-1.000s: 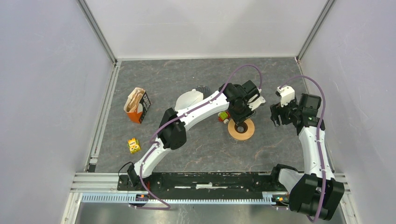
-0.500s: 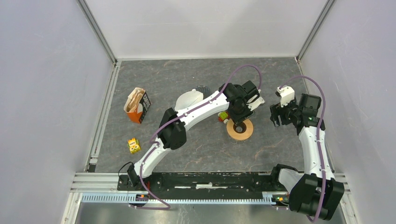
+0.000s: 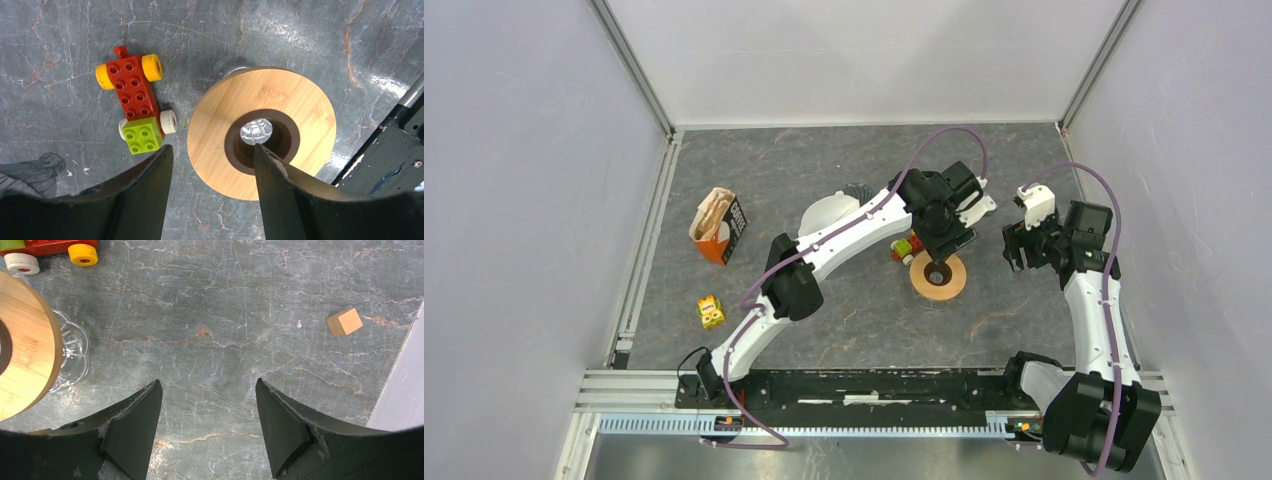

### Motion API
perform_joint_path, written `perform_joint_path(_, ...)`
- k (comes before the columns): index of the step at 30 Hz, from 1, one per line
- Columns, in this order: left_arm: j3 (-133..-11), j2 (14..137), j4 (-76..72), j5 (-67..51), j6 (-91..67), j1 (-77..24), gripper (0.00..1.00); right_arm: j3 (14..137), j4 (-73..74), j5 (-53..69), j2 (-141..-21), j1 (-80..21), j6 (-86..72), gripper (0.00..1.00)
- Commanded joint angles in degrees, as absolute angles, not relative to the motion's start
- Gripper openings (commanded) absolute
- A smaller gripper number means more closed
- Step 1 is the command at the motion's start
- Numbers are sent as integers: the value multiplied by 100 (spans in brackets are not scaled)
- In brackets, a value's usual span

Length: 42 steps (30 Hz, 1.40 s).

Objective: Place the coffee filter in the dripper
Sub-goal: Place the dripper holder onto the coffee server, then pick up the coffee dripper from the center of the board.

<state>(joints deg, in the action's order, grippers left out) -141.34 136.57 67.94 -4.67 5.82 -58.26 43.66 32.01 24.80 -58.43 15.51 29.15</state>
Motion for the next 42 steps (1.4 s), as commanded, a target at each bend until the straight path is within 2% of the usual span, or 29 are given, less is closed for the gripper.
perform_joint_path(1, -14694, 13697, 7075, -456, 648, -5796, 67, 4440, 3143, 2574, -5774, 1578, 2988, 76)
perform_joint_path(11, -15287, 12845, 7587, -156, 1068, -5510, 69, 5305, 2803, 3460, -6451, 1243, 2645, 76)
perform_joint_path(16, -16053, 12456, 7767, 323, 1386, -5500, 71, 5896, 2289, 3212, -7032, 249, 2069, 76)
perform_joint_path(21, -17544, 12667, 8819, 393, 1371, -5233, 80, 6409, 1816, 2892, -7583, -633, 1650, 76)
perform_joint_path(26, -17200, 12093, 8942, 280, 1298, -4766, 82, 6783, 1592, 2536, -7989, -1360, 1601, 76)
perform_joint_path(32, -16673, 11581, 8817, -52, 1067, -4565, 92, 6812, 1573, 2411, -8123, -1744, 1631, 76)
perform_joint_path(36, -16137, 11343, 8865, -679, 936, -4632, 100, 6639, 1567, 2328, -7953, -1758, 1729, 76)
perform_joint_path(42, -15065, 11002, 8989, -1869, 755, -4691, 100, 6328, 1510, 2135, -7650, -1758, 1892, 76)
